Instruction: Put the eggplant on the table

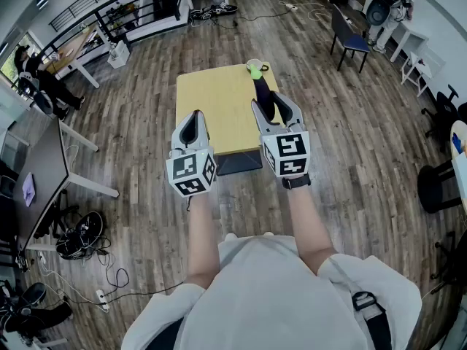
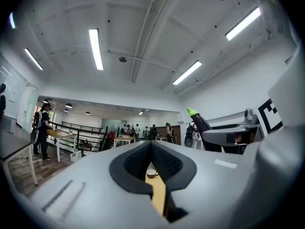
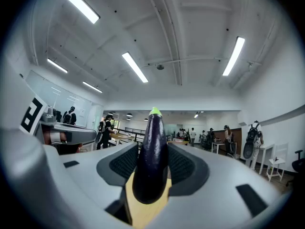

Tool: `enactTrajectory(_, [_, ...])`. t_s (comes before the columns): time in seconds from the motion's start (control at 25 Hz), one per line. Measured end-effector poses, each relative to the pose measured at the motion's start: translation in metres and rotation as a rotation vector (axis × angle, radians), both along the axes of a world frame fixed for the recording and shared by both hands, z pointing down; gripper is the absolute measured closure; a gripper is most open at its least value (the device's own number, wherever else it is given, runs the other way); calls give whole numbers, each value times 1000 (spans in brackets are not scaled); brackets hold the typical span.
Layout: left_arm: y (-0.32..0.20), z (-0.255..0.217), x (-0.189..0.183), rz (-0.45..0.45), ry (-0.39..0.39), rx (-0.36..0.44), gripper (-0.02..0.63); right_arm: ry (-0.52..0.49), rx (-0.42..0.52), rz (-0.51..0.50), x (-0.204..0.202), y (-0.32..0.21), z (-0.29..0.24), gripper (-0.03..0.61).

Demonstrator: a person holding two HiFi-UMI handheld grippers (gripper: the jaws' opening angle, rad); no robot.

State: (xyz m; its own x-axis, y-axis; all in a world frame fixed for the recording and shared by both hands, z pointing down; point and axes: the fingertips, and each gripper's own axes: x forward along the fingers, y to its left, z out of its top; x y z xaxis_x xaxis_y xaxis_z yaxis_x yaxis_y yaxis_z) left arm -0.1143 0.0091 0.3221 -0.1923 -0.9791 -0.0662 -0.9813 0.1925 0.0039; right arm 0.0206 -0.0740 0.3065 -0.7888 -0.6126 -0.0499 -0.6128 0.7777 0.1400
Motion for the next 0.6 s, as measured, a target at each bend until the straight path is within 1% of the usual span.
enactTrajectory(0.28, [-11, -10, 12, 2, -11, 7, 606, -14, -1, -3, 13, -9, -7, 383])
enactTrajectory(0.44, [-25, -12, 32, 17, -20, 15, 606, -1, -1, 6, 28, -18, -5, 384])
enactTrajectory(0.6, [-28, -7, 46, 4, -33, 8, 606, -9, -20, 10, 43, -27, 3, 384])
